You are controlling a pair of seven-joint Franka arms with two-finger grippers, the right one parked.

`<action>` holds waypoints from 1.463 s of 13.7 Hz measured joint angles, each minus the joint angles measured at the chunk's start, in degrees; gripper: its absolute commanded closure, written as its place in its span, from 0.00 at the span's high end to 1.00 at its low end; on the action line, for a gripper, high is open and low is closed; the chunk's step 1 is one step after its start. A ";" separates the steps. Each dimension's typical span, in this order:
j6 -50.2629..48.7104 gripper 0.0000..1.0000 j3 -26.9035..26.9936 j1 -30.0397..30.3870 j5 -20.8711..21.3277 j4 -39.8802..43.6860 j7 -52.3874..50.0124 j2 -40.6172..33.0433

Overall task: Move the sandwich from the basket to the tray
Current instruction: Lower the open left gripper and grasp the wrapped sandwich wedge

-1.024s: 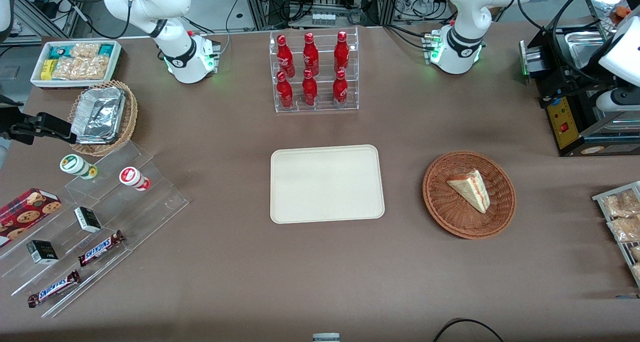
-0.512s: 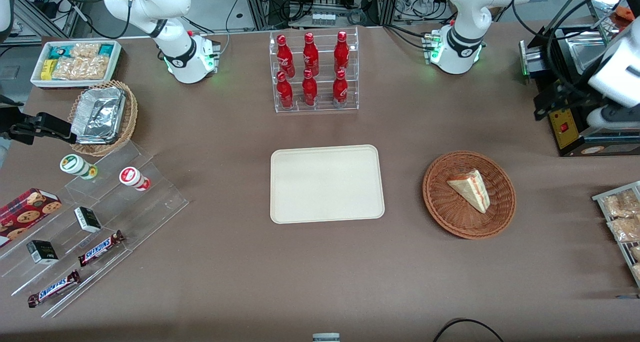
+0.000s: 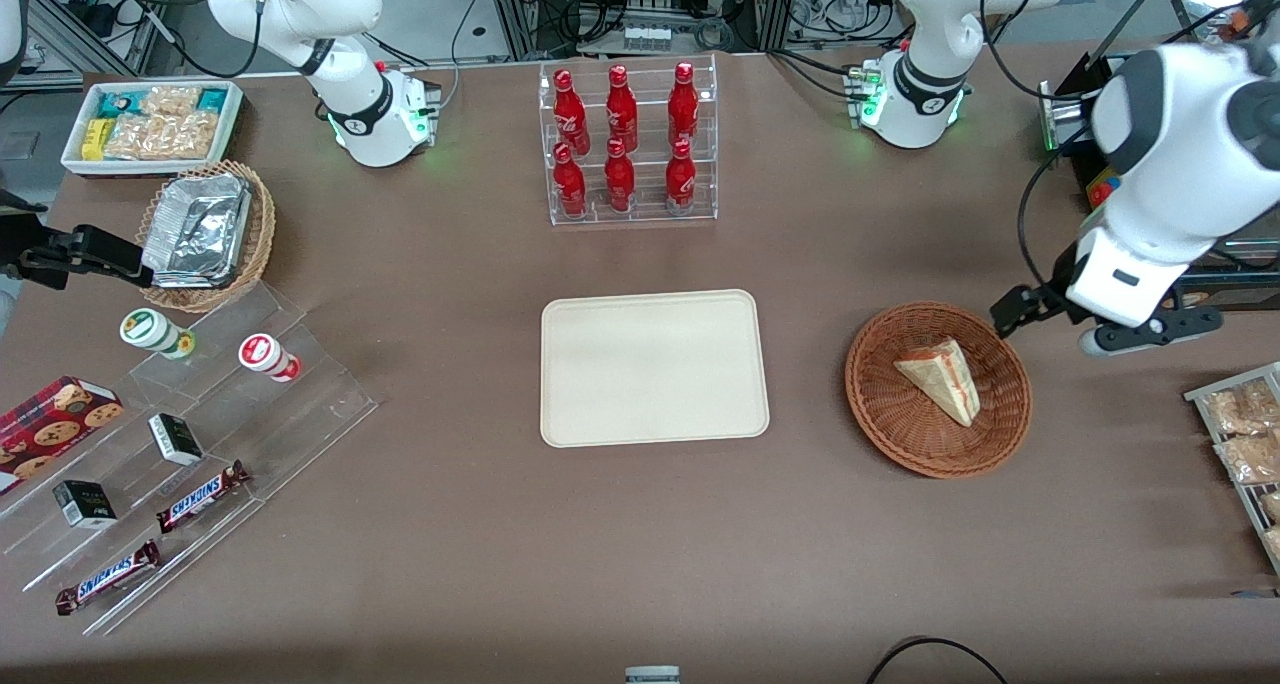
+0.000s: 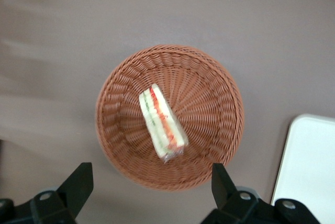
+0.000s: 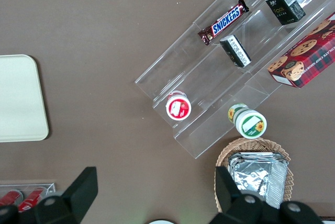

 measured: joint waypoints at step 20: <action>30.70 0.45 -2.08 -0.39 -0.01 -17.60 -24.24 12.22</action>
